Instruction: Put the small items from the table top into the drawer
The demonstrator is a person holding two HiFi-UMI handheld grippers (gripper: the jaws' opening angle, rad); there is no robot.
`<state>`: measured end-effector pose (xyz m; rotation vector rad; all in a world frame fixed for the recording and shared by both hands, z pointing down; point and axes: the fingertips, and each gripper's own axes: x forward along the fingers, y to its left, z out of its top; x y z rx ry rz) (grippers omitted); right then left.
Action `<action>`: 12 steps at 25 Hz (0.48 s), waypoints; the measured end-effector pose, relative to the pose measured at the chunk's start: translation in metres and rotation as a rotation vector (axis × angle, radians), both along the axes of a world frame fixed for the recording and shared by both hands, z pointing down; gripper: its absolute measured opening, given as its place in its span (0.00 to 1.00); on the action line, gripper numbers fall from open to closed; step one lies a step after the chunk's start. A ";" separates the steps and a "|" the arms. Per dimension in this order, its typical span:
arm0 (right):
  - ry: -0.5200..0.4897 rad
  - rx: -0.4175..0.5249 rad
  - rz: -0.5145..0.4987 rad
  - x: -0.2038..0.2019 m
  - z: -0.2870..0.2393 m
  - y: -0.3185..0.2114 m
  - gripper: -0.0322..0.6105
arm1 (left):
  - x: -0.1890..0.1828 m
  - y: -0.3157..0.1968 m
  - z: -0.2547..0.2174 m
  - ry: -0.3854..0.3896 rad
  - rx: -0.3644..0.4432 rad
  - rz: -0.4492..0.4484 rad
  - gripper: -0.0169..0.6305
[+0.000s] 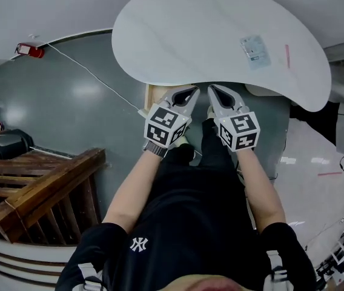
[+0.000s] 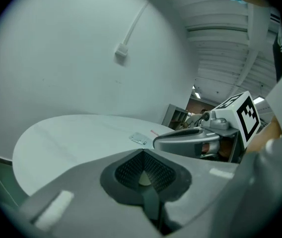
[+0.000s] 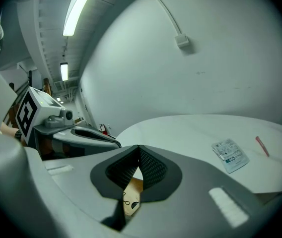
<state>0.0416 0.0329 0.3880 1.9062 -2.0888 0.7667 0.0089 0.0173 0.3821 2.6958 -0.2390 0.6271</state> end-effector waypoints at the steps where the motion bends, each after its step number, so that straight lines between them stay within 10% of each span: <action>1: 0.003 0.001 0.005 0.008 -0.003 0.000 0.09 | 0.009 0.002 -0.005 0.006 -0.001 0.009 0.03; 12: 0.010 -0.017 0.051 0.094 0.004 0.002 0.09 | 0.092 -0.001 -0.010 0.038 -0.018 0.015 0.03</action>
